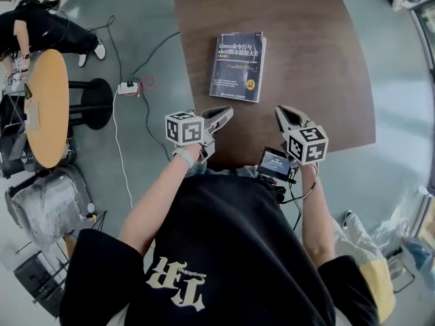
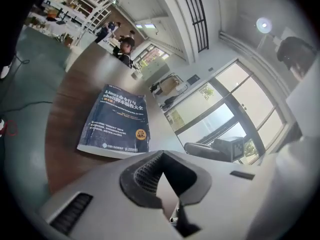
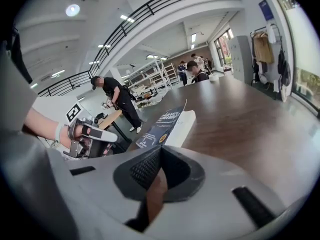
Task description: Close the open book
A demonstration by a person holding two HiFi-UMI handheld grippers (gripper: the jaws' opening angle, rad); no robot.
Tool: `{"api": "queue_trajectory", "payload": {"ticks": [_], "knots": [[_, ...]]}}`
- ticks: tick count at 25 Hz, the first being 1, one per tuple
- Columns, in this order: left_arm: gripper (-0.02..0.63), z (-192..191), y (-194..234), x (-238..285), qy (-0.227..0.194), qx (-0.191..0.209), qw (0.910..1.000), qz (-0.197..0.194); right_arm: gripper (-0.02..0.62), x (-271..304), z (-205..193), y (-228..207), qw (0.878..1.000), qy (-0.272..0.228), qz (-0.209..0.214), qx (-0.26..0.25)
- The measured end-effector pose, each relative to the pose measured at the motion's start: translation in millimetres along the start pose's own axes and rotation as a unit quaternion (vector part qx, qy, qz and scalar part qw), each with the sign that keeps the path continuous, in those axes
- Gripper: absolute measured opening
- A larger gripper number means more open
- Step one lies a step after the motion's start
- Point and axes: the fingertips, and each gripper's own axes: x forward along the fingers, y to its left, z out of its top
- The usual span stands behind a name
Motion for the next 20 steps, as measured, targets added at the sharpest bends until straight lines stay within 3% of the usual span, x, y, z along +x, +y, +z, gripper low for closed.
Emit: {"api": "queue_trajectory", "payload": {"ticks": [3, 7, 15, 20], "knots": [[0.003, -1, -7, -27, -0.038, 0.025, 0.9990, 0.008, -0.014, -25, 1, -1, 1.000, -0.025, -0.007, 0.004], [0.003, -4, -20, -58, -0.054, 0.093, 0.9939, 0.021, -0.014, -56, -2, 14, 0.999, -0.046, -0.019, 0.007], [0.003, -51, -39, -122, -0.022, 0.127, 0.9899, -0.060, -0.014, -107, -31, 104, 0.994, -0.079, -0.072, -0.006], [0.003, -82, -53, -188, -0.034, 0.141, 0.9828, -0.114, -0.014, -129, -59, 174, 0.989, -0.105, -0.107, 0.003]]}}
